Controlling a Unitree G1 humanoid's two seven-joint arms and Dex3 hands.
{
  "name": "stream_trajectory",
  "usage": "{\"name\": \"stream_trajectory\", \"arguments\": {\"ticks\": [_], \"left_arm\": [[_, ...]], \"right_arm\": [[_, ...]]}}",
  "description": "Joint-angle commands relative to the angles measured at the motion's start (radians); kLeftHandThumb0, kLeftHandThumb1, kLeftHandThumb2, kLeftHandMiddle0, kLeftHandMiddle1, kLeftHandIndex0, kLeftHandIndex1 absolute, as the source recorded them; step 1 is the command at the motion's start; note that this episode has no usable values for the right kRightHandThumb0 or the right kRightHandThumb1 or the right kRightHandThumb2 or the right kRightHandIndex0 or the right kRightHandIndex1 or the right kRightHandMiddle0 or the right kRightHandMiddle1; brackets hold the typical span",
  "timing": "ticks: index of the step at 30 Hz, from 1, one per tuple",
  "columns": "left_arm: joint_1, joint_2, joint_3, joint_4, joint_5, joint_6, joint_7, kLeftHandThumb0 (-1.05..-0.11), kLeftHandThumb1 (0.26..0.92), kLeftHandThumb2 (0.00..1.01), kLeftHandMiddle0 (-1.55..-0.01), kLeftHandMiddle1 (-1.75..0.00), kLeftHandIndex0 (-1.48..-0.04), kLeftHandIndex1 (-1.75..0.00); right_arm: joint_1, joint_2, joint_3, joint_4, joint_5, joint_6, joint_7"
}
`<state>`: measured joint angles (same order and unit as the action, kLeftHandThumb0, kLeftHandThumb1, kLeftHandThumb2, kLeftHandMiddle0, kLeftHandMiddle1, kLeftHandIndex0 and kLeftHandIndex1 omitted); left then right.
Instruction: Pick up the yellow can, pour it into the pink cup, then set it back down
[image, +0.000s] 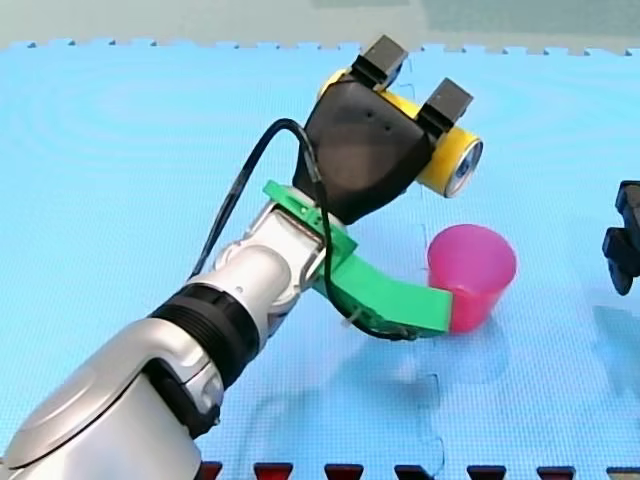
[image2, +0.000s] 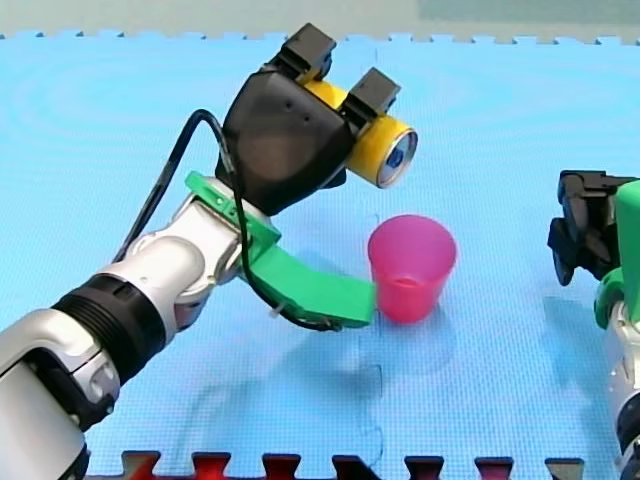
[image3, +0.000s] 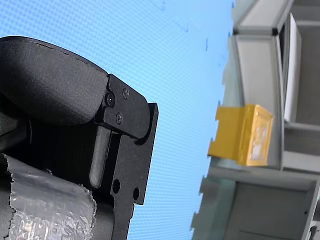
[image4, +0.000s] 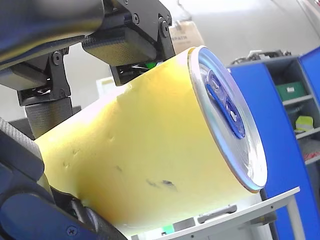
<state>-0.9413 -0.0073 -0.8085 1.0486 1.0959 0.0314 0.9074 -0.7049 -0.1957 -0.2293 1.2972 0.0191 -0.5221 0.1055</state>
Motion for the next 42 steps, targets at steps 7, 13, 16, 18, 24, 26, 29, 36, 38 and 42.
{"name": "stream_trajectory", "arguments": {"ticks": [7, 13, 16, 18, 24, 26, 29, 36, 38, 42], "left_arm": [[-0.014, 0.004, -0.007, 0.000, -0.003, 0.015, -0.016, -0.453, 0.921, 0.03, -0.80, -1.68, -0.88, -0.98], [-0.012, 0.006, -0.012, 0.001, -0.002, 0.022, -0.011, -0.458, 0.921, 0.03, -0.79, -1.65, -0.87, -1.01], [-0.012, 0.006, -0.013, 0.004, -0.003, 0.023, -0.005, -0.459, 0.921, 0.03, -0.79, -1.65, -0.86, -1.01], [-0.011, 0.005, -0.012, 0.007, -0.004, 0.024, -0.001, -0.459, 0.921, 0.02, -0.79, -1.64, -0.86, -1.01], [-0.014, 0.003, -0.012, 0.012, -0.006, 0.023, 0.001, -0.463, 0.921, 0.02, -0.80, -1.62, -0.88, -0.93], [-0.015, 0.004, -0.013, 0.013, -0.007, 0.022, -0.002, -0.466, 0.921, 0.01, -0.81, -1.57, -0.94, -0.79], [-0.017, 0.003, -0.013, 0.015, -0.008, 0.022, -0.003, -0.468, 0.921, 0.01, -0.83, -1.50, -0.99, -0.65], [-0.019, -0.004, -0.014, 0.022, -0.015, 0.021, -0.009, -0.465, 0.920, 0.01, -0.84, -1.48, -1.04, -0.57], [-0.019, -0.005, -0.015, 0.023, -0.016, 0.023, -0.009, -0.463, 0.920, 0.00, -0.84, -1.48, -1.04, -0.57], [-0.021, -0.008, -0.014, 0.029, -0.018, 0.027, 0.003, -0.461, 0.919, 0.00, -0.84, -1.48, -1.03, -0.58]], "right_arm": [[0.003, -0.004, -0.008, 0.001, 0.008, -0.006, 0.007], [0.003, -0.003, -0.011, 0.000, 0.012, -0.007, 0.011], [0.003, -0.003, -0.012, -0.001, 0.013, -0.007, 0.012], [0.003, -0.003, -0.013, -0.001, 0.013, -0.007, 0.013], [0.001, -0.001, -0.013, -0.001, 0.016, -0.004, 0.015], [0.000, -0.001, -0.013, -0.001, 0.016, -0.004, 0.016], [0.000, -0.002, -0.013, -0.001, 0.015, -0.005, 0.016], [0.001, -0.005, -0.014, -0.001, 0.016, -0.006, 0.018], [0.001, -0.006, -0.015, -0.001, 0.016, -0.006, 0.020], [0.000, -0.007, -0.017, 0.000, 0.017, -0.006, 0.022]]}}
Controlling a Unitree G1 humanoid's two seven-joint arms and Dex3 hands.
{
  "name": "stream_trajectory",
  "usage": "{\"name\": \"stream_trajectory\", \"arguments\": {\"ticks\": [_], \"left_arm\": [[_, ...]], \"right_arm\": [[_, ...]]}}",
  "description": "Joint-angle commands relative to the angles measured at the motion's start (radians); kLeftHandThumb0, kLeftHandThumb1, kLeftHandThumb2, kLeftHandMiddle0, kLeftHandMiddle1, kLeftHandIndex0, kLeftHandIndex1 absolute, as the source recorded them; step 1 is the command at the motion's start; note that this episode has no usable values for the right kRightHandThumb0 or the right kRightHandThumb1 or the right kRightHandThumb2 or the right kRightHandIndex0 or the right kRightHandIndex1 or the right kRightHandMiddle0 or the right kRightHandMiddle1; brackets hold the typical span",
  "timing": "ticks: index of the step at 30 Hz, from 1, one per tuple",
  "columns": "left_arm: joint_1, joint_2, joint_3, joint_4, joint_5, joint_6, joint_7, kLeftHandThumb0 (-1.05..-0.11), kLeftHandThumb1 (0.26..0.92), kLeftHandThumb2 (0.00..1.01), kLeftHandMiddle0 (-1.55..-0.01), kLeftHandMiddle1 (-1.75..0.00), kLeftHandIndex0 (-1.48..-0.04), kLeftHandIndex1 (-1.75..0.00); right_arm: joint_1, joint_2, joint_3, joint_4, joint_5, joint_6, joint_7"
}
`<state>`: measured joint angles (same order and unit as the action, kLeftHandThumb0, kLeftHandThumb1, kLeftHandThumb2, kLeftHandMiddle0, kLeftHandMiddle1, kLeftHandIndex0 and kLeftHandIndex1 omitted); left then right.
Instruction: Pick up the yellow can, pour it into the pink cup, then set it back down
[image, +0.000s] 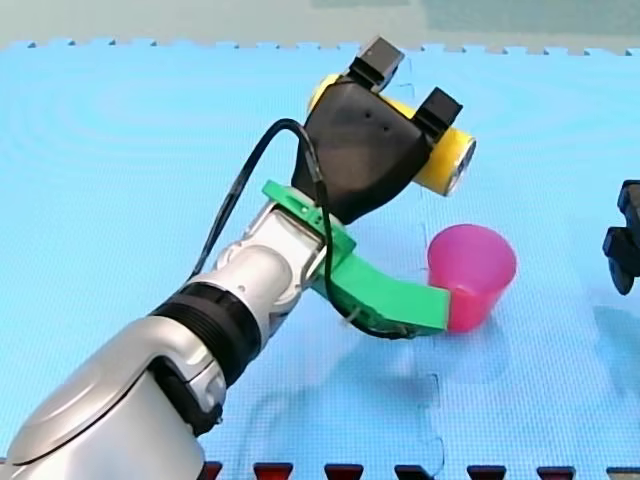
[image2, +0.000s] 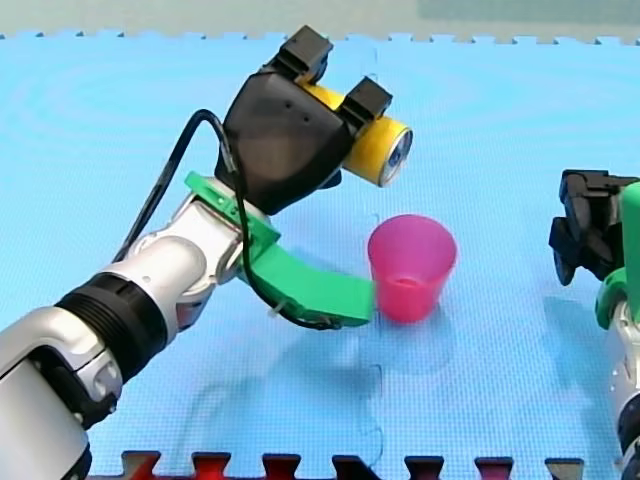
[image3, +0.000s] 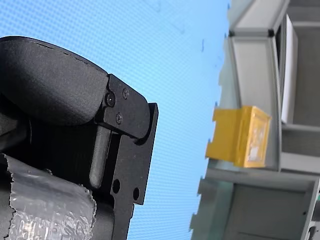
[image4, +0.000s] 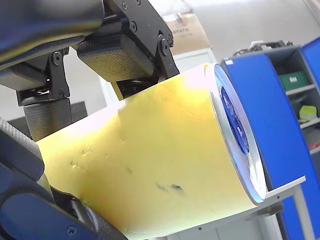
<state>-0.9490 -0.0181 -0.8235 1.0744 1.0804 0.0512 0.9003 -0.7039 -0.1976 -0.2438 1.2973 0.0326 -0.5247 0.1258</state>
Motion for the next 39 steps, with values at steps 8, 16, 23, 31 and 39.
{"name": "stream_trajectory", "arguments": {"ticks": [8, 16, 23, 31, 39], "left_arm": [[-0.019, -0.001, 0.001, 0.017, -0.006, 0.005, 0.017, -0.454, 0.916, 0.00, -0.83, -1.48, -1.03, -0.58], [-0.019, -0.003, 0.007, 0.021, -0.016, -0.008, 0.031, -0.449, 0.913, 0.00, -0.83, -1.47, -1.02, -0.57], [-0.018, 0.000, 0.006, 0.018, -0.021, -0.010, 0.042, -0.443, 0.913, 0.00, -0.83, -1.47, -1.02, -0.56], [-0.019, 0.004, 0.009, 0.015, -0.028, -0.015, 0.037, -0.442, 0.914, 0.00, -0.81, -1.52, -1.02, -0.56], [-0.017, 0.006, 0.012, 0.012, -0.029, -0.012, 0.047, -0.440, 0.914, 0.00, -0.80, -1.55, -1.00, -0.61]], "right_arm": [[-0.001, -0.008, -0.003, 0.000, 0.001, -0.005, 0.000], [0.000, -0.009, -0.002, 0.000, -0.001, -0.009, -0.002], [0.000, -0.007, -0.001, -0.001, -0.002, -0.011, -0.003], [-0.001, -0.007, 0.002, -0.002, -0.004, -0.012, -0.006], [-0.001, -0.009, 0.002, -0.001, -0.003, -0.014, -0.003]]}}
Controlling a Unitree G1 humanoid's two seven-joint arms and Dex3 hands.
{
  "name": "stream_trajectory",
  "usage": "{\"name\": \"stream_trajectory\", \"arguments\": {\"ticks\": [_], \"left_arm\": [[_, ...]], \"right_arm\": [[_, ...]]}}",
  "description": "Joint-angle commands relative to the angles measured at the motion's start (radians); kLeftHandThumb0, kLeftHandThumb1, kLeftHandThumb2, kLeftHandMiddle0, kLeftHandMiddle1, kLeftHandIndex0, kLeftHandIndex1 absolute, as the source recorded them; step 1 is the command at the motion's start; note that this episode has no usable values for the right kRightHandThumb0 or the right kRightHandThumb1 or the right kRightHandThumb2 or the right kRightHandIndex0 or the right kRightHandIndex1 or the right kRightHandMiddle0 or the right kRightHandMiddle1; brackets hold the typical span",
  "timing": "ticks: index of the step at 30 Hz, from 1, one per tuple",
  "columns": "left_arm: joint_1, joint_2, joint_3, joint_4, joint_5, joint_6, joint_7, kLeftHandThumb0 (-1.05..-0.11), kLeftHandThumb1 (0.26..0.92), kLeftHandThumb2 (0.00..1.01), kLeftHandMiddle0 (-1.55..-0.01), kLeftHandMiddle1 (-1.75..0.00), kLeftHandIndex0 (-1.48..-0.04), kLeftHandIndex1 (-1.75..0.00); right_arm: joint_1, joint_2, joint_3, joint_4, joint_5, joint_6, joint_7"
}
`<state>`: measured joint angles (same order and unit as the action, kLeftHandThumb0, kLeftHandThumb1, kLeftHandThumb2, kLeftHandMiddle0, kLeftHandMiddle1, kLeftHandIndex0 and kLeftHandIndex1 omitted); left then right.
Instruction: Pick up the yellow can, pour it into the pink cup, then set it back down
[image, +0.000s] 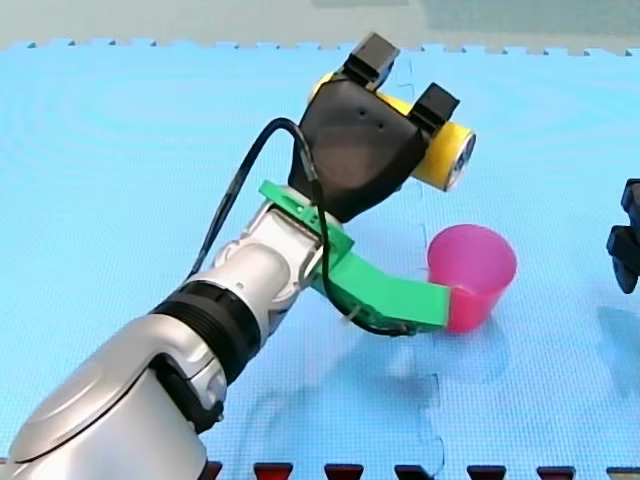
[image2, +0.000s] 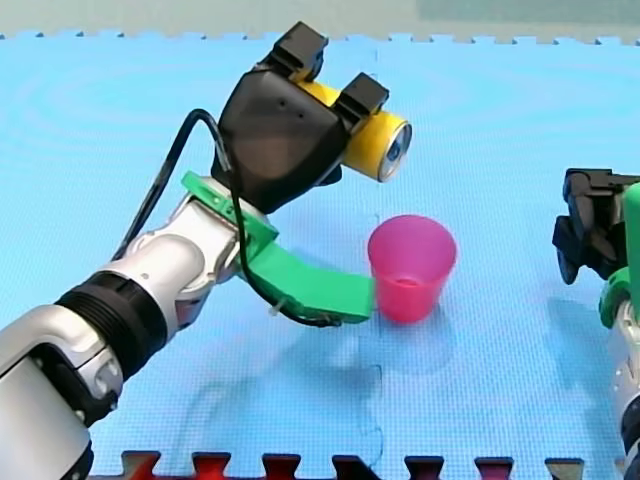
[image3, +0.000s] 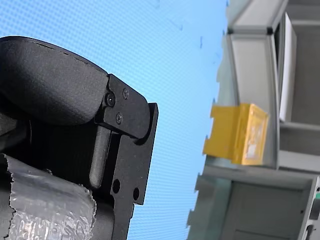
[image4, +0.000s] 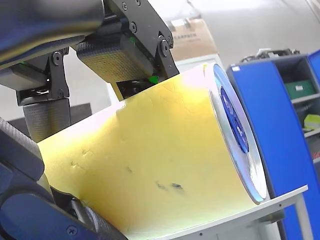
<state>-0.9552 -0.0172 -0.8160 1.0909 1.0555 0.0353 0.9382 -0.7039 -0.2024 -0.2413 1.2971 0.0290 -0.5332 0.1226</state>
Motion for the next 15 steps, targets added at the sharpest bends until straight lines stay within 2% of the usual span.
{"name": "stream_trajectory", "arguments": {"ticks": [1, 10, 14, 15], "left_arm": [[-0.011, 0.005, 0.005, -0.006, -0.004, 0.004, 0.009, -0.440, 0.914, 0.00, -0.80, -1.55, -1.00, -0.61], [-0.008, 0.012, 0.012, -0.014, -0.008, 0.005, 0.005, -0.436, 0.913, 0.00, -0.80, -1.55, -0.98, -0.66], [0.001, 0.030, 0.059, -0.033, -0.051, -0.009, 0.013, -0.433, 0.910, 0.00, -0.80, -1.54, -0.98, -0.69], [0.003, 0.036, 0.076, -0.038, -0.068, -0.015, 0.014, -0.432, 0.909, 0.00, -0.79, -1.57, -0.94, -0.80]], "right_arm": [[-0.002, -0.004, 0.000, -0.001, 0.000, -0.005, 0.000], [-0.001, -0.004, -0.001, 0.000, 0.001, -0.012, 0.004], [0.001, -0.005, -0.003, 0.000, 0.004, -0.017, 0.008], [0.001, -0.005, -0.004, 0.000, 0.004, -0.018, 0.009]]}}
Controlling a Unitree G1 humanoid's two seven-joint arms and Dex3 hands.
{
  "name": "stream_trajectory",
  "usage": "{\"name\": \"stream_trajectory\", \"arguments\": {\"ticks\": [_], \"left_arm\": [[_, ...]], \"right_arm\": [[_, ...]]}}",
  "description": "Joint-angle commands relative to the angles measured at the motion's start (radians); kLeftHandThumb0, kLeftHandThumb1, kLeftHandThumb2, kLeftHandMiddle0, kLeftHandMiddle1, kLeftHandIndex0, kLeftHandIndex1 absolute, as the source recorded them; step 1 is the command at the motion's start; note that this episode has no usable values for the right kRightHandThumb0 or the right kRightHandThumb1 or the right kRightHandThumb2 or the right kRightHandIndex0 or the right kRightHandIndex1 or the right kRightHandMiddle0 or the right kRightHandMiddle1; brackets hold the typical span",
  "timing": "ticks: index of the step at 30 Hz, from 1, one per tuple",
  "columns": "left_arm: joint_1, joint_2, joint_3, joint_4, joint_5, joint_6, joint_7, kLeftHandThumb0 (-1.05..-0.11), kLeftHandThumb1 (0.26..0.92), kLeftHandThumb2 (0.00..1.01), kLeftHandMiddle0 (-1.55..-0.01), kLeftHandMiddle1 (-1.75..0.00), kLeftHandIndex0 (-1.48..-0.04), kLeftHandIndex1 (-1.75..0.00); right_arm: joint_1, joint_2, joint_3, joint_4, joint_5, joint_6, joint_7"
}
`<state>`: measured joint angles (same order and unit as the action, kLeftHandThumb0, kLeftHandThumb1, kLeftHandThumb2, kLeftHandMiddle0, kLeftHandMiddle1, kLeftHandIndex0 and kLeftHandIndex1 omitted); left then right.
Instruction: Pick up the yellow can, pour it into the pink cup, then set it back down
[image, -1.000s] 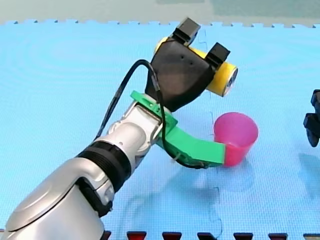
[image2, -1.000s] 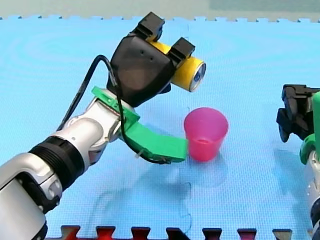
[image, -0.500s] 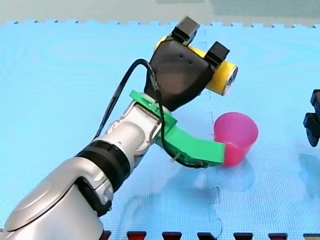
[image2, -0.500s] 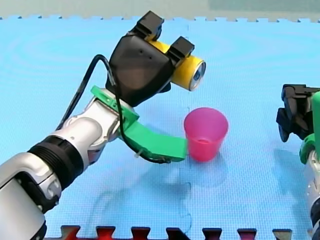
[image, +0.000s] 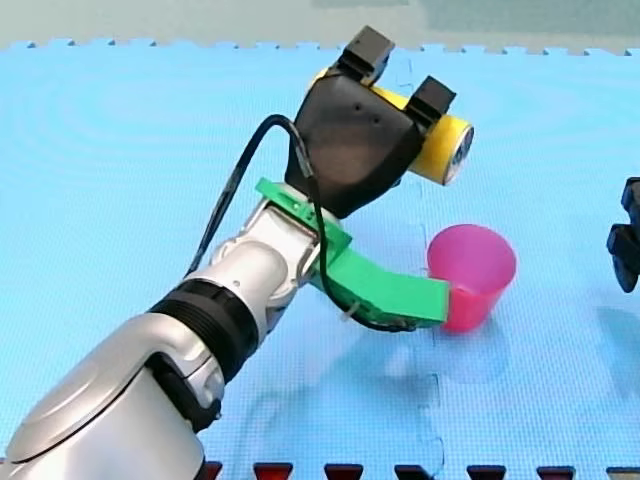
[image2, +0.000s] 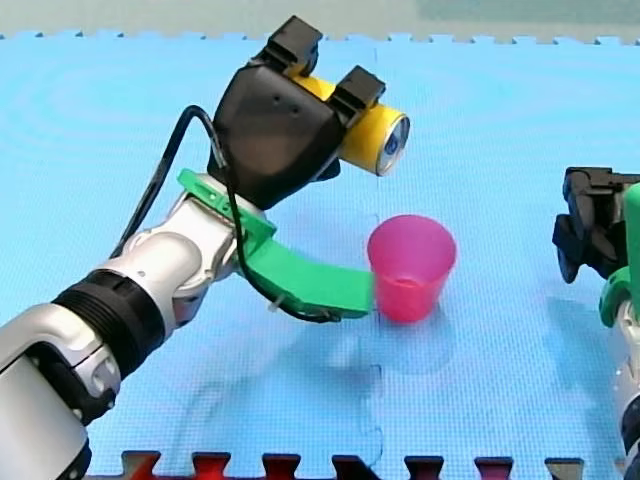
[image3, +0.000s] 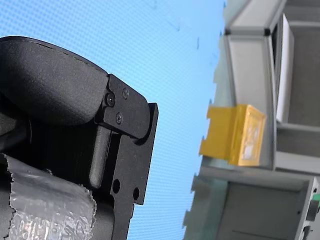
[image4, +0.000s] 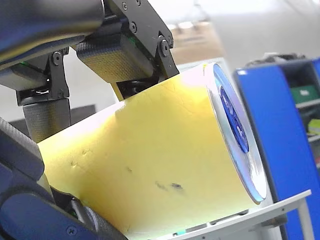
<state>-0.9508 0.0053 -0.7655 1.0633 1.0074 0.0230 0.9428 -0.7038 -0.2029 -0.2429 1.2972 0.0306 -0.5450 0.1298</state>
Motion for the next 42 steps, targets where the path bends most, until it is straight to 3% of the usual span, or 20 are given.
{"name": "stream_trajectory", "arguments": {"ticks": [1, 6, 8, 9, 10, 11, 13, 14, 17, 20, 23, 26, 35, 42], "left_arm": [[0.002, 0.020, 0.038, -0.013, -0.033, -0.012, 0.011, -0.427, 0.908, 0.00, -0.78, -1.61, -0.87, -0.97], [0.019, 0.047, 0.088, -0.001, -0.092, -0.088, 0.035, -0.405, 0.902, 0.00, -0.72, -1.74, -0.69, -1.38], [0.024, 0.049, 0.120, 0.012, -0.128, -0.128, 0.052, -0.406, 0.900, 0.00, -0.72, -1.74, -0.66, -1.42], [0.026, 0.049, 0.133, 0.017, -0.142, -0.145, 0.063, -0.409, 0.897, 0.00, -0.72, -1.74, -0.68, -1.36], [0.028, 0.048, 0.143, 0.021, -0.154, -0.159, 0.072, -0.414, 0.893, 0.00, -0.72, -1.75, -0.73, -1.20], [0.030, 0.046, 0.157, 0.025, -0.170, -0.176, 0.080, -0.417, 0.891, 0.00, -0.72, -1.75, -0.81, -1.01], [0.032, 0.045, 0.178, 0.032, -0.196, -0.212, 0.090, -0.449, 0.888, 0.00, -0.73, -1.71, -1.03, -0.44], [0.033, 0.047, 0.188, 0.036, -0.208, -0.233, 0.092, -0.461, 0.889, 0.00, -0.76, -1.65, -1.09, -0.28], [0.039, 0.050, 0.214, 0.046, -0.239, -0.289, 0.092, -0.466, 0.881, 0.00, -0.86, -1.38, -1.19, -0.07], [0.049, 0.045, 0.249, 0.053, -0.279, -0.349, 0.093, -0.477, 0.861, 0.00, -0.96, -1.07, -1.22, -0.02], [0.062, 0.041, 0.286, 0.055, -0.326, -0.424, 0.079, -0.481, 0.817, 0.00, -1.14, -0.51, -1.22, 0.00], [0.075, 0.035, 0.332, 0.053, -0.388, -0.504, 0.041, -0.474, 0.787, 0.00, -1.24, -0.19, -1.22, 0.00], [0.143, 0.027, 0.443, 0.015, -0.530, -0.655, -0.129, -0.419, 0.753, 0.00, -1.30, -0.07, -1.23, 0.00], [0.200, 0.016, 0.528, -0.002, -0.641, -0.723, -0.301, -0.416, 0.751, 0.00, -1.31, -0.04, -1.23, 0.00]], "right_arm": [[0.001, -0.005, -0.003, 0.000, 0.003, -0.007, 0.003], [0.002, -0.004, -0.008, 0.000, 0.007, -0.008, 0.008], [0.002, -0.005, -0.009, 0.001, 0.007, -0.007, 0.010], [0.002, -0.005, -0.009, 0.001, 0.007, -0.007, 0.011], [0.002, -0.005, -0.010, 0.001, 0.007, -0.006, 0.012], [0.002, -0.005, -0.010, 0.001, 0.007, -0.005, 0.012], [0.002, -0.005, -0.011, 0.002, 0.007, -0.004, 0.013], [0.002, -0.005, -0.011, 0.002, 0.007, -0.003, 0.013], [0.002, -0.005, -0.012, 0.003, 0.006, -0.002, 0.014], [0.002, -0.005, -0.012, 0.004, 0.006, -0.002, 0.014], [0.002, -0.005, -0.014, 0.004, 0.008, 0.000, 0.019], [0.001, -0.006, -0.015, 0.004, 0.008, 0.002, 0.020], [-0.001, -0.003, -0.016, 0.005, 0.009, 0.007, 0.021], [-0.001, -0.003, -0.019, 0.004, 0.013, 0.013, 0.033]]}}
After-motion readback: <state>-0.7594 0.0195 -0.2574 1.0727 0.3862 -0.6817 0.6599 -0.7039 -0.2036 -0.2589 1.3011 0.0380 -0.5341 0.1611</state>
